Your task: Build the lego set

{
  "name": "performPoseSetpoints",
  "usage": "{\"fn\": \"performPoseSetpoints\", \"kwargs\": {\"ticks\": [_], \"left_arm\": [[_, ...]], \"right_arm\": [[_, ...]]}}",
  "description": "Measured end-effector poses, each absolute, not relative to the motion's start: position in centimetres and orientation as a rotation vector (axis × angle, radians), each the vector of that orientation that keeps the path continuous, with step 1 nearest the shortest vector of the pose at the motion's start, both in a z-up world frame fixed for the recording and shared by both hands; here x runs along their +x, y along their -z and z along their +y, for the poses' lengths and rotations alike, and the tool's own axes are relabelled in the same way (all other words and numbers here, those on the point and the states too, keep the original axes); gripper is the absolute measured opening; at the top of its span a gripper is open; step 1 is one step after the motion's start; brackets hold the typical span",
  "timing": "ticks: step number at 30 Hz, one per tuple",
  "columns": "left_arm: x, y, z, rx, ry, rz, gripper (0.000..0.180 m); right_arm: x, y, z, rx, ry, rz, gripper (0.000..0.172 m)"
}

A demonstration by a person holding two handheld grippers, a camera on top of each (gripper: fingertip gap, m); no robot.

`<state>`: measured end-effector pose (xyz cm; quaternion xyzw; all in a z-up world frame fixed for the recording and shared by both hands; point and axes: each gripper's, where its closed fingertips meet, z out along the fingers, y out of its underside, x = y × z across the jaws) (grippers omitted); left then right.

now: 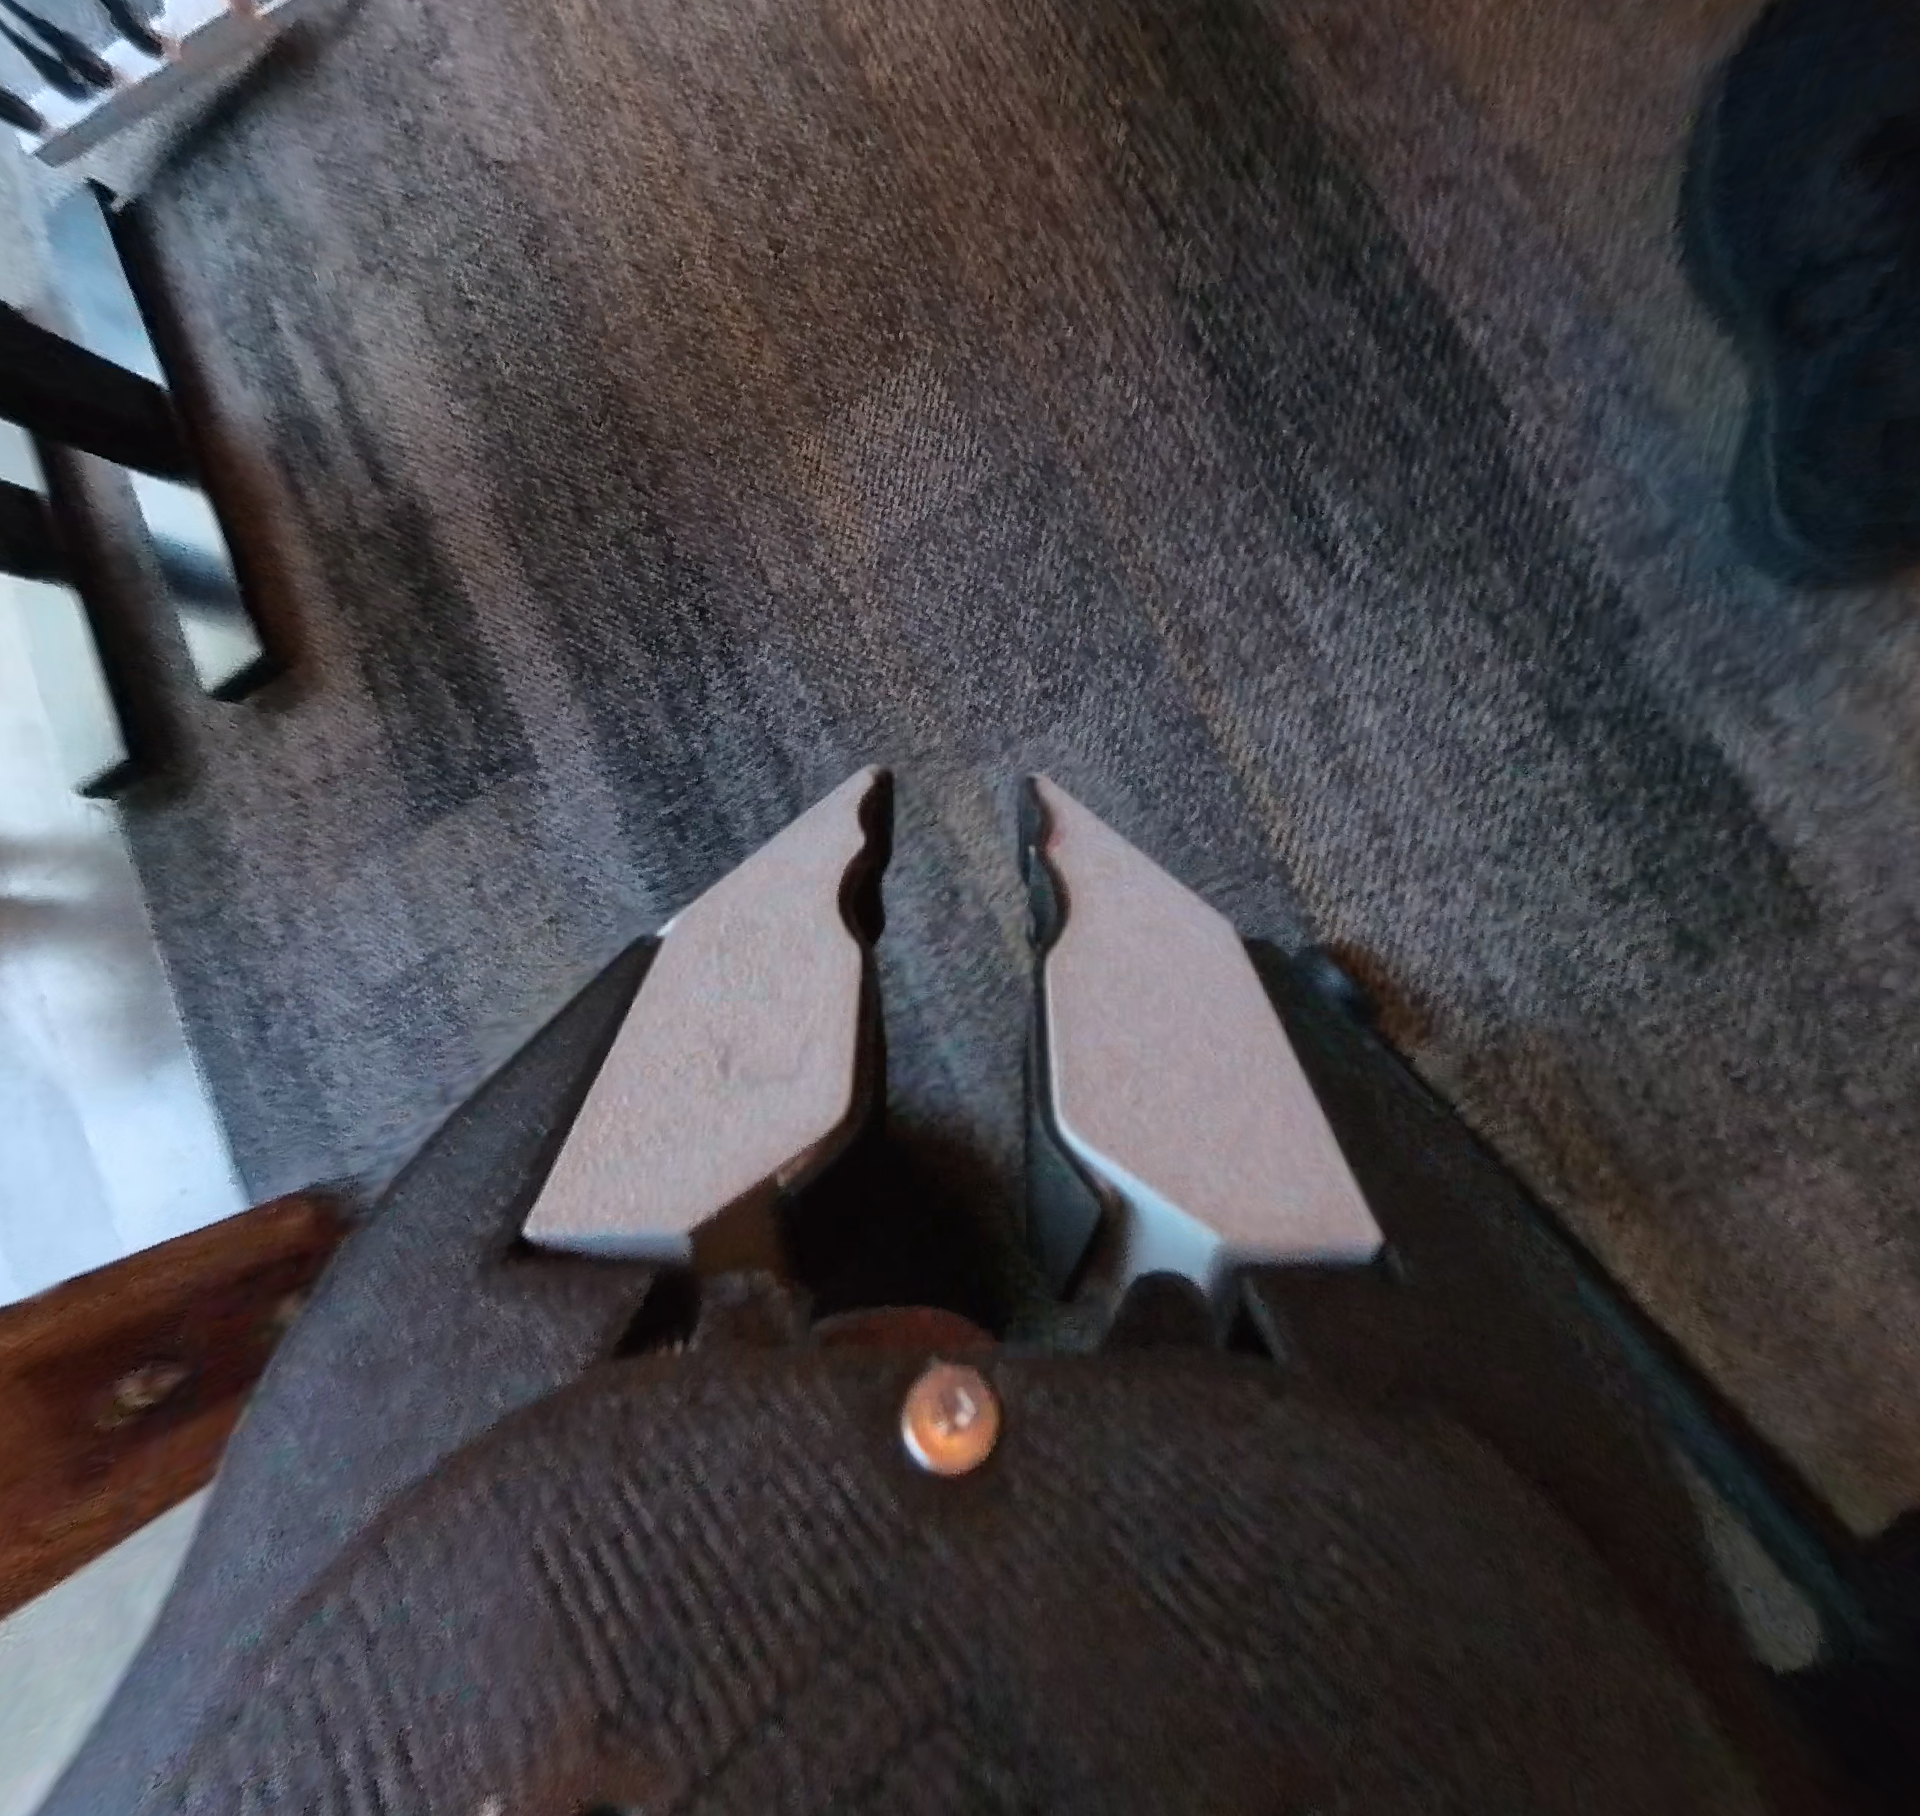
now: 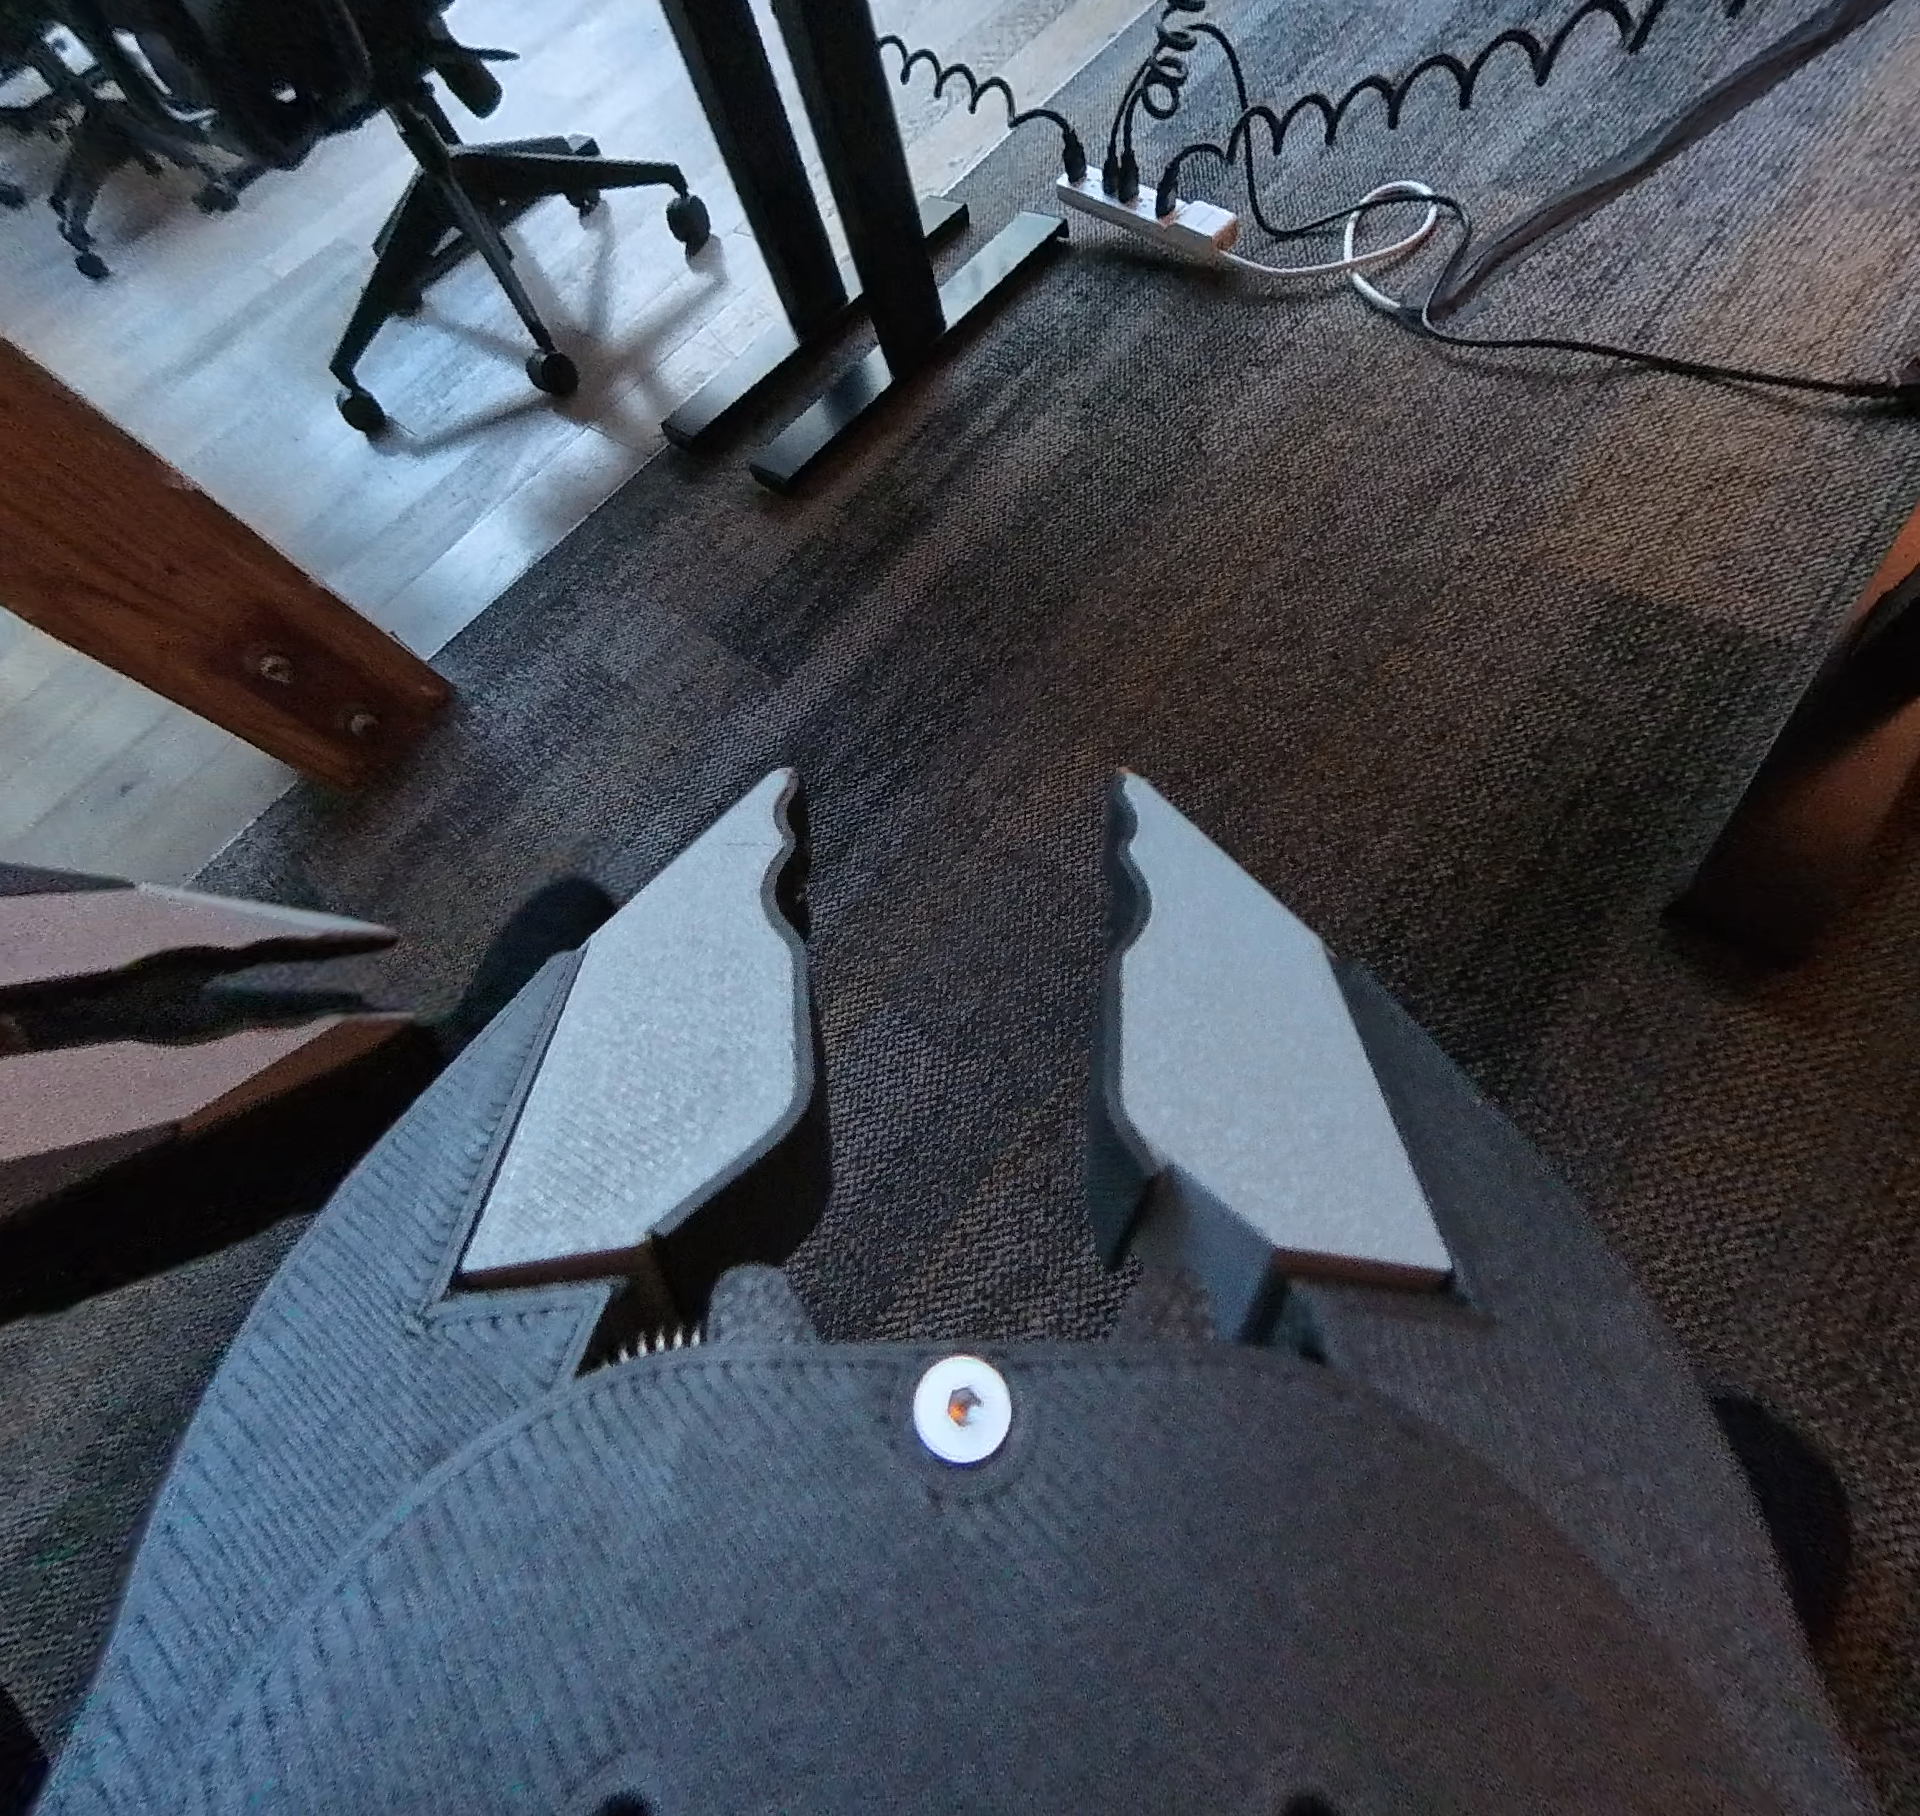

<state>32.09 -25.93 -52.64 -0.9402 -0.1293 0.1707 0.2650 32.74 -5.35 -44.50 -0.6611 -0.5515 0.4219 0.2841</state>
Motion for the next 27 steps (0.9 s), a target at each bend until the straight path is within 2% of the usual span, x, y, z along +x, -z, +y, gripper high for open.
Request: {"fn": "performPoseSetpoints", "kwargs": {"ticks": [3,8,13,27], "left_arm": [[31.6,52.3,-25.2,-2.469,-0.425,-0.343,0.021],[31.5,54.9,-28.0,-2.494,-0.425,-0.306,0.020],[30.4,53.7,-29.0,-2.476,-0.335,-0.378,0.025],[24.4,51.0,-28.2,-2.328,-0.168,-0.531,0.024]], "right_arm": [[32.5,44.9,-6.4,-1.777,-1.111,-1.496,0.054],[30.7,46.7,-10.4,-1.784,-1.090,-1.599,0.055],[27.7,48.5,-14.2,-1.742,-1.010,-1.727,0.054],[19.8,53.4,-22.9,-1.710,-0.937,-1.982,0.052]]}}
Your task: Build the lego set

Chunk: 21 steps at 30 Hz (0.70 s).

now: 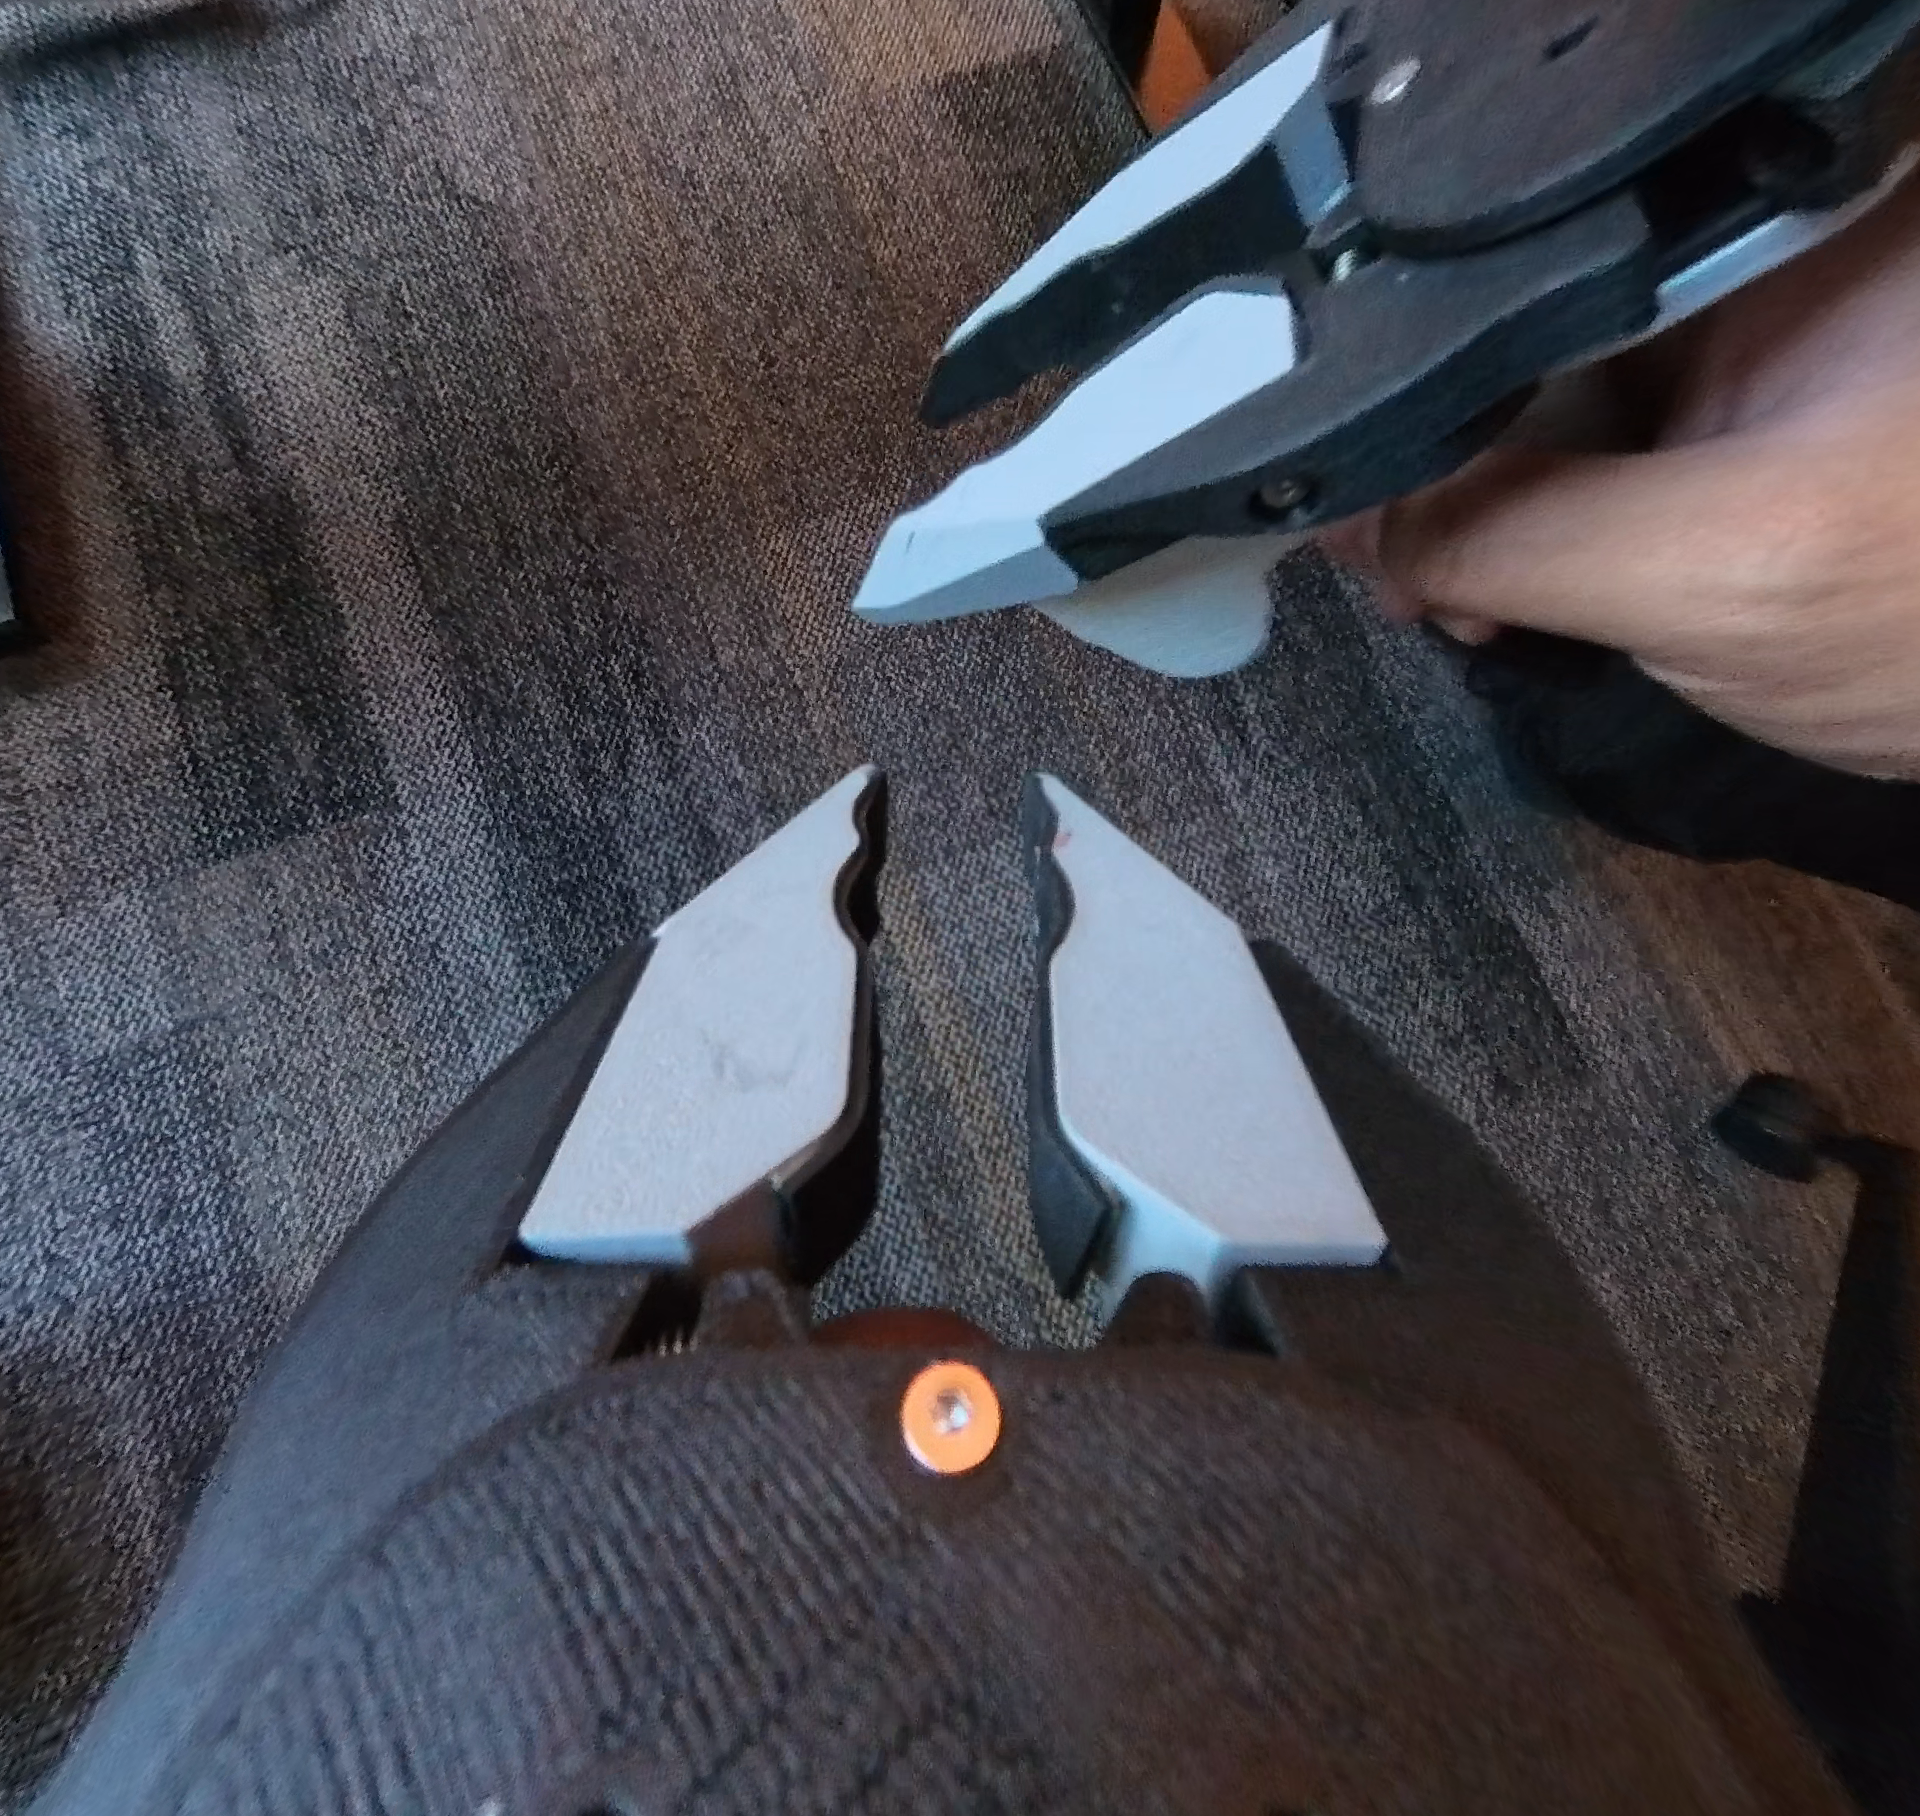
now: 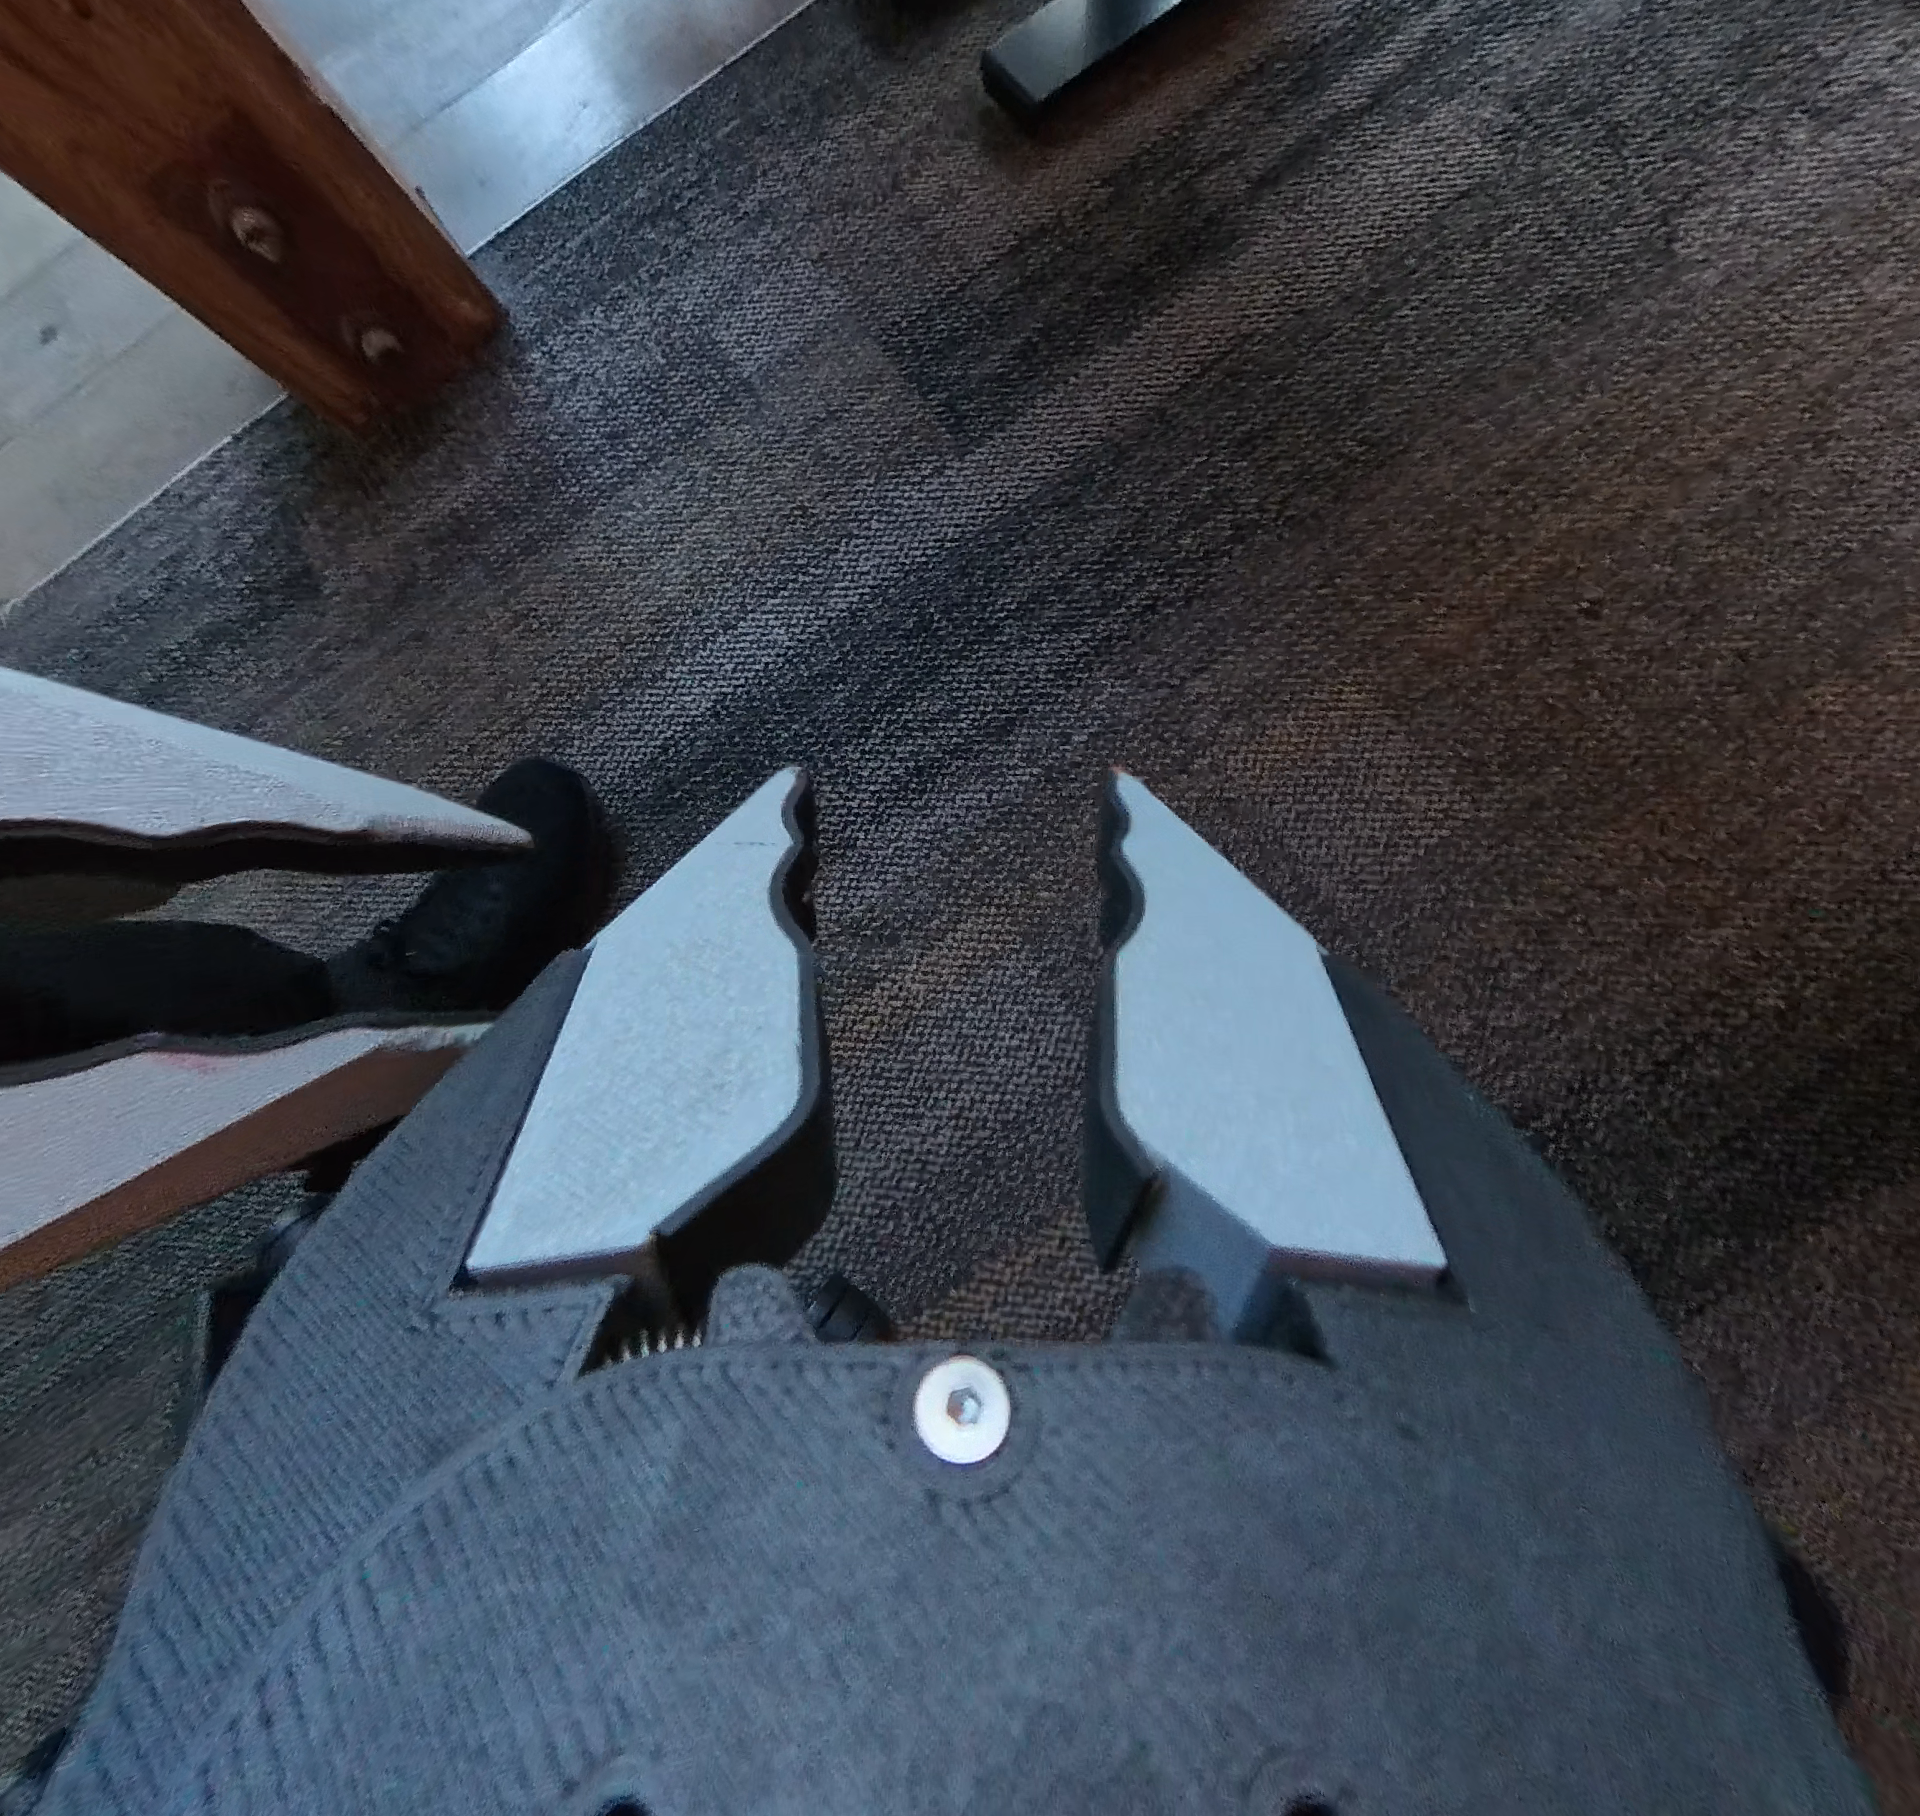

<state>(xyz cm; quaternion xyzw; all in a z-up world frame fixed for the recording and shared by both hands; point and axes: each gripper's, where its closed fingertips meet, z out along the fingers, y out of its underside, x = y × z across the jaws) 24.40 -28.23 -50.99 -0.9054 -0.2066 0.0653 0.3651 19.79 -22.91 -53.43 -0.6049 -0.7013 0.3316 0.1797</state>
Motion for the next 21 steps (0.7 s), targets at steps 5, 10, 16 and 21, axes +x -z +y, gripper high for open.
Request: {"fn": "performPoseSetpoints", "kwargs": {"ticks": [5,10,16,21], "left_arm": [[20.2,50.7,-26.7,-2.315,-0.171,-0.570,0.023],[14.6,50.7,-24.2,-2.287,-0.227,-0.593,0.023],[11.5,47.6,-27.5,-2.163,-0.286,-0.702,0.023],[11.8,48.6,-34.2,-2.154,-0.360,-0.846,0.025]], "right_arm": [[18.7,55.2,-21.4,-1.663,-0.859,-2.048,0.050],[17.9,56.3,-21.3,-1.589,-0.937,-2.051,0.042],[17.5,58.5,-21.3,-1.578,-0.719,-2.176,0.040],[16.1,60.5,-23.4,-1.718,-0.706,-2.159,0.039]]}}
